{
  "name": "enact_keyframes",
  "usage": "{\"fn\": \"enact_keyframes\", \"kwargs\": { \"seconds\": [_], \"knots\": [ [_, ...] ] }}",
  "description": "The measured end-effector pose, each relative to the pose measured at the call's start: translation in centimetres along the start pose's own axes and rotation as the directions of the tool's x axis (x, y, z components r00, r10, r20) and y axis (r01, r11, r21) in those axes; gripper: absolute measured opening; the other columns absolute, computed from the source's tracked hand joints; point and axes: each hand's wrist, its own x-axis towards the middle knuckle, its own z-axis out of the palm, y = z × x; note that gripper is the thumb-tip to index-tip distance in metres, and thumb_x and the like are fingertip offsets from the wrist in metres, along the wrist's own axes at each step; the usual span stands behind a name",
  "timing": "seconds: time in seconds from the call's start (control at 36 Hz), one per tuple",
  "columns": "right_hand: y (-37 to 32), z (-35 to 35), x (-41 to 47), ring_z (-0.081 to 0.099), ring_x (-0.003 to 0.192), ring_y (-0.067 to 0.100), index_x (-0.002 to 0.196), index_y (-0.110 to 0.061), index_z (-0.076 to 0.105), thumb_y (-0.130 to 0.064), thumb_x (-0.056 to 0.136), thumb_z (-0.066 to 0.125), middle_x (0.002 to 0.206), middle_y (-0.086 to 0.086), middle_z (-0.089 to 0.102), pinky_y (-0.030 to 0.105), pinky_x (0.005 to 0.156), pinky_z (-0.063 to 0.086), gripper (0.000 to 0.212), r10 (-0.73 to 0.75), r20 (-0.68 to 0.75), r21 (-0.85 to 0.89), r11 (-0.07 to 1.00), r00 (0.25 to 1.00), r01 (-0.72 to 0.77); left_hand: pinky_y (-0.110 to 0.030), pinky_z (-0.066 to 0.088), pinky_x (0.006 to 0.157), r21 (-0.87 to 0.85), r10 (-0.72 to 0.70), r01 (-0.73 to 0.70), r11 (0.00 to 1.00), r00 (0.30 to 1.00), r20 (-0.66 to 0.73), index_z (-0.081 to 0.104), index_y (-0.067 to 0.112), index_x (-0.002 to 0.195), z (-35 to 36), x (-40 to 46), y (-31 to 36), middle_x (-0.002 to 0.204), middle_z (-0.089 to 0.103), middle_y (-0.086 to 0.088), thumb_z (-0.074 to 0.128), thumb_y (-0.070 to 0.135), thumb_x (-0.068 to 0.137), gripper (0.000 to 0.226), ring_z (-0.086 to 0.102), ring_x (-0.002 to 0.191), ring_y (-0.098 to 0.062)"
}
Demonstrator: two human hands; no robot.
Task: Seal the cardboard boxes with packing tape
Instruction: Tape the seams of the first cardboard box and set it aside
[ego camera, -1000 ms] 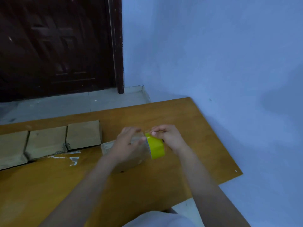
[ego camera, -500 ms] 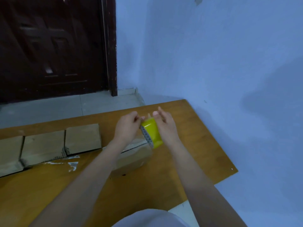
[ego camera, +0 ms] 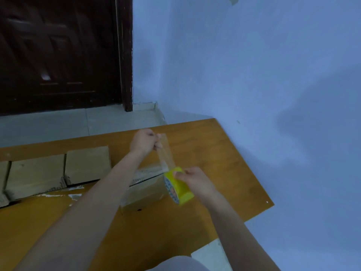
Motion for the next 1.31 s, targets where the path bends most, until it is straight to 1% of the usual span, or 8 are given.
{"fn": "enact_keyframes", "kwargs": {
  "seconds": [0.11,0.25,0.42,0.75,0.86,0.92,1.11,1.31],
  "knots": [
    [2.1,0.4,0.2,0.063,0.05,0.013,0.073,-0.009,0.062,-0.017,0.095,0.054,0.056,-0.002,0.066,0.023,0.054,0.051,0.024,0.06,-0.011,-0.055,0.997,0.998,-0.06,-0.035,0.049,0.068,0.282,0.06,-0.054,0.958,0.998,-0.014,0.055,0.019,0.066,1.4,-0.6,-1.9,0.076,0.069,-0.001,0.057,0.031,0.095,0.031,0.063,0.074,-0.022],
    [4.2,1.1,1.0,0.064,0.054,0.014,0.098,0.009,0.061,-0.018,0.094,0.054,0.066,0.006,0.065,0.023,0.053,0.05,0.029,0.132,-0.076,-0.134,0.981,0.988,-0.141,-0.026,0.039,0.058,0.302,0.021,-0.009,0.953,0.999,-0.037,0.064,0.018,0.077,2.3,-0.8,-4.3,0.072,0.062,-0.002,0.061,0.04,0.091,0.027,0.059,0.071,-0.022],
    [5.8,0.7,1.8,0.065,0.058,0.015,0.074,-0.012,0.063,-0.021,0.092,0.054,0.062,0.0,0.067,0.029,0.062,0.053,0.022,0.145,-0.084,-0.222,0.962,0.986,-0.16,-0.023,0.034,0.051,0.314,0.001,0.012,0.949,0.999,-0.042,0.069,0.022,0.084,3.1,-0.9,-6.5,0.068,0.061,0.005,0.059,0.043,0.091,0.024,0.056,0.063,-0.013],
    [6.4,-0.3,2.7,0.062,0.051,0.011,0.08,-0.009,0.061,-0.018,0.092,0.056,0.063,0.003,0.064,0.019,0.05,0.047,0.016,0.211,-0.078,-0.095,0.971,0.974,-0.218,-0.024,0.035,0.053,0.374,0.003,0.029,0.927,0.996,-0.085,0.071,0.025,0.087,3.7,0.1,-7.3,0.072,0.061,0.007,0.059,0.048,0.09,0.026,0.058,0.072,-0.015],
    [6.7,-0.1,3.0,0.053,0.038,0.0,0.071,-0.012,0.057,-0.017,0.092,0.055,0.044,-0.01,0.055,0.012,0.041,0.038,0.022,0.22,-0.089,-0.131,0.964,0.971,-0.23,-0.027,0.045,0.064,0.446,-0.011,0.041,0.894,0.997,-0.07,0.072,0.025,0.098,3.8,0.4,-7.4,0.086,0.065,0.005,0.056,0.05,0.091,0.03,0.059,0.081,-0.015],
    [6.9,0.1,3.0,0.055,0.04,0.001,0.08,-0.005,0.062,-0.016,0.092,0.056,0.053,-0.005,0.059,0.013,0.041,0.04,0.017,0.227,-0.098,-0.114,0.965,0.969,-0.238,-0.028,0.048,0.07,0.465,-0.034,0.064,0.883,0.997,-0.073,0.072,0.027,0.099,3.8,0.5,-7.3,0.093,0.067,0.004,0.056,0.051,0.09,0.029,0.06,0.088,-0.017],
    [7.1,0.0,2.6,0.06,0.049,0.011,0.084,-0.001,0.065,-0.017,0.092,0.057,0.064,0.006,0.065,0.021,0.049,0.047,0.019,0.148,-0.123,-0.07,0.985,0.981,-0.157,-0.026,0.043,0.063,0.374,-0.037,0.067,0.925,0.996,-0.087,0.073,0.028,0.093,3.6,0.5,-7.4,0.091,0.068,0.006,0.059,0.051,0.088,0.027,0.058,0.082,-0.013],
    [6.5,0.0,2.5,0.05,0.04,0.0,0.069,-0.01,0.051,-0.019,0.091,0.057,0.054,-0.006,0.05,0.013,0.043,0.035,0.025,-0.01,-0.163,-0.334,0.942,0.987,-0.046,-0.027,0.045,0.067,0.321,-0.008,0.043,0.946,0.994,-0.111,0.074,0.028,0.089,3.8,0.1,-7.8,0.083,0.067,0.008,0.063,0.051,0.085,0.025,0.061,0.081,-0.014]
  ]
}}
